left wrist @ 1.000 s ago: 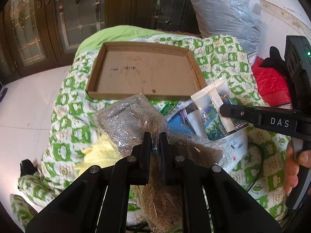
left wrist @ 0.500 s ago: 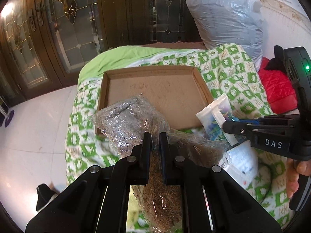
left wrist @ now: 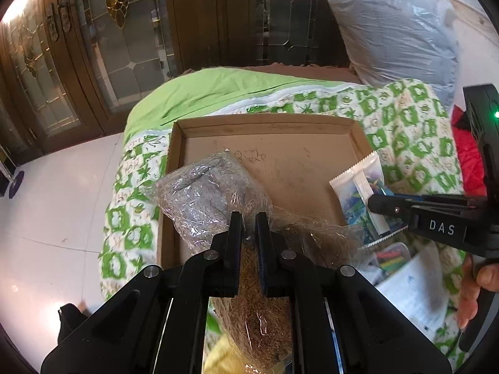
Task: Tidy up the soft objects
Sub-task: 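Carry the grey towel bag and sachet into the cardboard tray and open both grippers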
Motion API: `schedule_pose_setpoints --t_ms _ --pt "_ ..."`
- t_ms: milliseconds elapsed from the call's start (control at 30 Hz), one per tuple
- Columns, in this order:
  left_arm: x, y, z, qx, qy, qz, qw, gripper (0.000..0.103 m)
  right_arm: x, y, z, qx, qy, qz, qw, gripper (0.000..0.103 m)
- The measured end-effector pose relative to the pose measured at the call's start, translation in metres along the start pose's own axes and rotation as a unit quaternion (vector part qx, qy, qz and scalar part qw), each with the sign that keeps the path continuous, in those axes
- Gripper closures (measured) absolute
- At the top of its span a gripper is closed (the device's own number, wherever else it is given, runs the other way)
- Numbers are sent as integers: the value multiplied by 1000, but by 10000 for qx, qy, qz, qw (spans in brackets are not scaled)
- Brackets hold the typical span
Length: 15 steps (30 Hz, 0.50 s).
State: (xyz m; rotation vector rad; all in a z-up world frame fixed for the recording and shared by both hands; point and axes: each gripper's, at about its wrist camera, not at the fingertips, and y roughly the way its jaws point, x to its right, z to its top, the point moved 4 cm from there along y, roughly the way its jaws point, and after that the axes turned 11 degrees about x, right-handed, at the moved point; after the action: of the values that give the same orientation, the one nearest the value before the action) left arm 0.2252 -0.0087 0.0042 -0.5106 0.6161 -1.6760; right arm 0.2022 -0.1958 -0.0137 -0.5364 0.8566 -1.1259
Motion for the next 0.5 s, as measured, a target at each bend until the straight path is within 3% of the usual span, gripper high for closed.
schedule_pose_setpoints --t_ms 233,500 --pt "-6 41 -10 -188 -53 49 9998 95 25 35 -5 -229 432 87 9988 91" --pt "-17 66 -19 -307 -32 89 9995 95 35 38 -5 -120 471 152 9987 87"
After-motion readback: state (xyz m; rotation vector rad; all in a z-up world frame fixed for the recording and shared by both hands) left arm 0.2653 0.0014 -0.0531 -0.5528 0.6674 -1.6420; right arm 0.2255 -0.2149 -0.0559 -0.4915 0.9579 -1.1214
